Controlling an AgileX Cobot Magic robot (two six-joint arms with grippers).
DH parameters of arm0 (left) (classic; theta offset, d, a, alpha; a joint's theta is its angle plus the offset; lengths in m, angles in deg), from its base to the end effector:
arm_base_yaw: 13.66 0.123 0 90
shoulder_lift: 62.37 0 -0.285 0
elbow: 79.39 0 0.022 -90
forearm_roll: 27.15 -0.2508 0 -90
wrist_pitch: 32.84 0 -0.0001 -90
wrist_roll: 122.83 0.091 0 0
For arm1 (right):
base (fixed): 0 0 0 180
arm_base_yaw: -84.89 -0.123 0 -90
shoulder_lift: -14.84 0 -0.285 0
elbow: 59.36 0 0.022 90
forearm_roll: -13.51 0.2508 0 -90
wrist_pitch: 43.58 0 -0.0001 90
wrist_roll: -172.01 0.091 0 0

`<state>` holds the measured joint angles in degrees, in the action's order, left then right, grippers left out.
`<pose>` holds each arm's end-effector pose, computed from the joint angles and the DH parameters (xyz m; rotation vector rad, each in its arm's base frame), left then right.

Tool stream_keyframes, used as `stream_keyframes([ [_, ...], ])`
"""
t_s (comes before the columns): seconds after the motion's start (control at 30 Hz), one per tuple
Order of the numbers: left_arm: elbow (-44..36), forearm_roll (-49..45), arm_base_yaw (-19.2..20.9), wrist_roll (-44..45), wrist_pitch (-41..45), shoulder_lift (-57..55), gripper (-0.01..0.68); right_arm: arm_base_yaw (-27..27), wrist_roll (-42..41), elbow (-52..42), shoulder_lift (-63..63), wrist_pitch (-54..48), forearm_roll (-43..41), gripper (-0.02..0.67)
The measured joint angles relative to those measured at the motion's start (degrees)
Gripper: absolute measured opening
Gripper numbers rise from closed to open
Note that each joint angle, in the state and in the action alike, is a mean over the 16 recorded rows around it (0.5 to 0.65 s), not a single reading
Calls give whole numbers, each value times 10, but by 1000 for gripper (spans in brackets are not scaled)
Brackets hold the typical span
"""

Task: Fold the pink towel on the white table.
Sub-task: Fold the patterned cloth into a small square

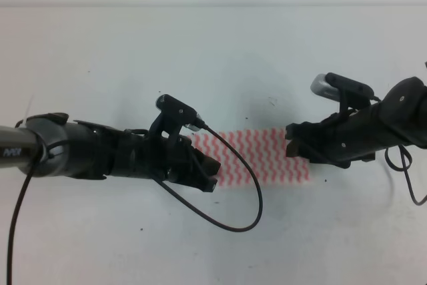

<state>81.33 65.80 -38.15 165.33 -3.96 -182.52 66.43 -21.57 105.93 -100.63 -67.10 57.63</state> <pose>0.3244 -0.1961 0.1342 1.0163 2.1494 -0.6833 0.3479 0.1429 0.1615 0.1131 2.6556 0.6511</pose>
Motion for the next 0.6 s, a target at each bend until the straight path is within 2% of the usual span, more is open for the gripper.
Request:
stream_keyframes([
  [0.6, 0, 0, 0, 0, 1, 0, 0, 1, -1, 8, -29, -37, 13, 32],
])
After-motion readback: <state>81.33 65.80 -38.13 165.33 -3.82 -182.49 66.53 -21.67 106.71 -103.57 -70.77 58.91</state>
